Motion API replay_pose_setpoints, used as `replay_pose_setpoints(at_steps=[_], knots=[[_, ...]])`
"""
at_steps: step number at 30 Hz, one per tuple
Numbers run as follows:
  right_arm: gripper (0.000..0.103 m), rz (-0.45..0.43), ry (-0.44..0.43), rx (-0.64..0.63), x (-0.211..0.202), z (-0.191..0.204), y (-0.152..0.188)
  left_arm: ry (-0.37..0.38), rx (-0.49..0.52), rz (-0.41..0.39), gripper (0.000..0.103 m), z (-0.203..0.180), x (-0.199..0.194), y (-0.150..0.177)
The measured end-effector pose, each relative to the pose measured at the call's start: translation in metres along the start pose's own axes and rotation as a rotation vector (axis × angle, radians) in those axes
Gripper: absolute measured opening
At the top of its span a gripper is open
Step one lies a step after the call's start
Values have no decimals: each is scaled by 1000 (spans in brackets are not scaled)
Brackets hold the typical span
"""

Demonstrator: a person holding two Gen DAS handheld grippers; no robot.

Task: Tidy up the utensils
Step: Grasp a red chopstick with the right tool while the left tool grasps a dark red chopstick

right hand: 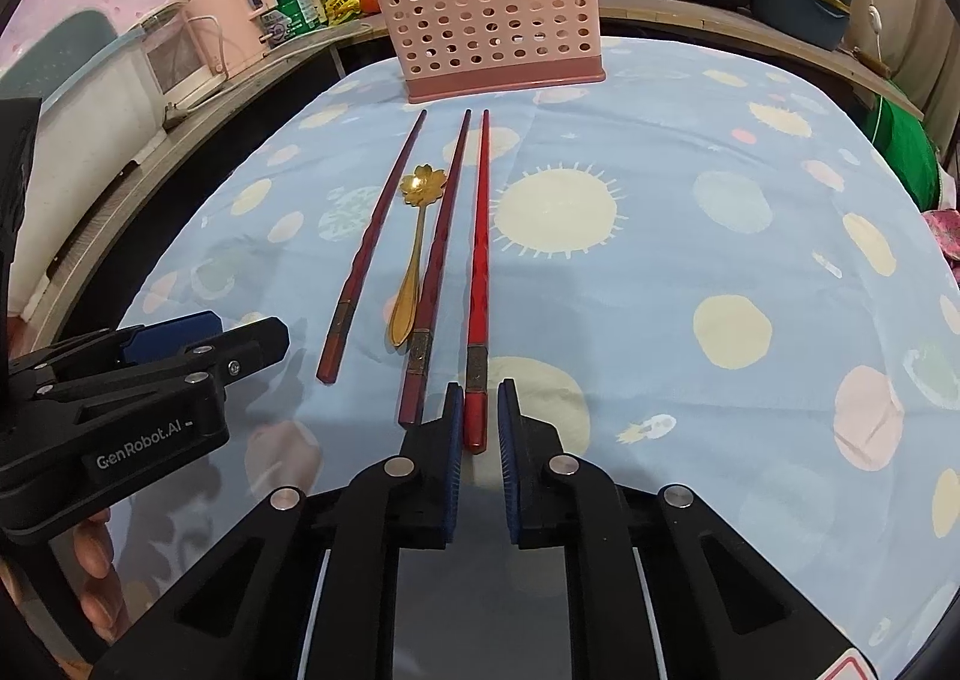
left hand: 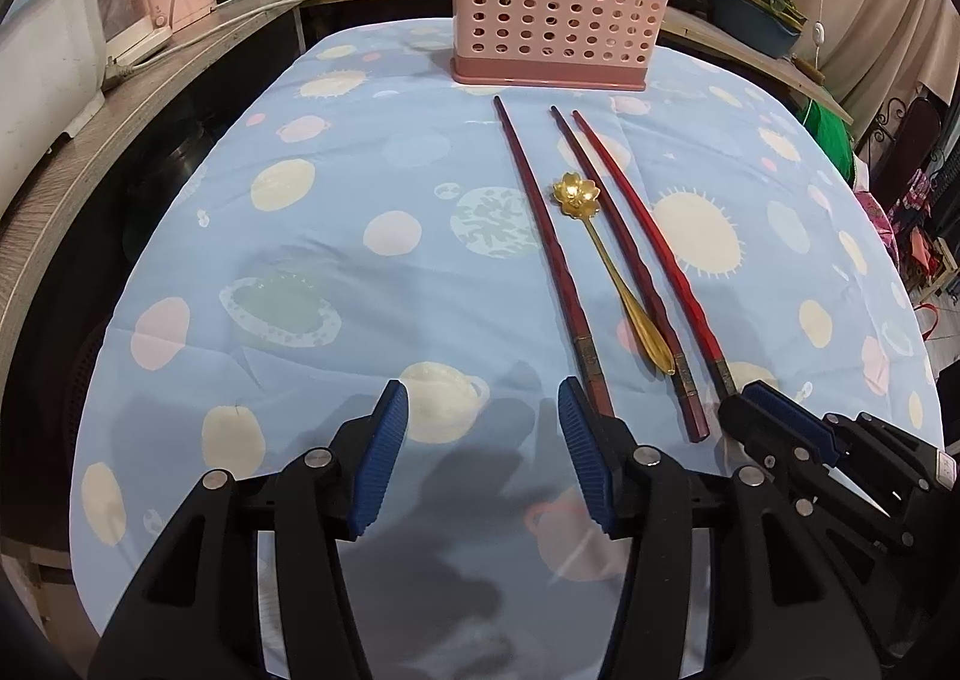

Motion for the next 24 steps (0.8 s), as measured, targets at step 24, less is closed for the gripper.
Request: replay_pose_setpoints(at_steps=[24], knots=[[7,-7,-18,21,0,-4,0,21,44,17,55,-25,20,-6]])
Point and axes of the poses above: each gripper's, at about its wrist camera, not at the fingertips, and x roughly the way its jaws point, z to its left, y to its underside, the point moved 1 cm from there along x, roughly the way its jaws point, and after that the axes turned 2 degrees about y, right-handed, at the moved point
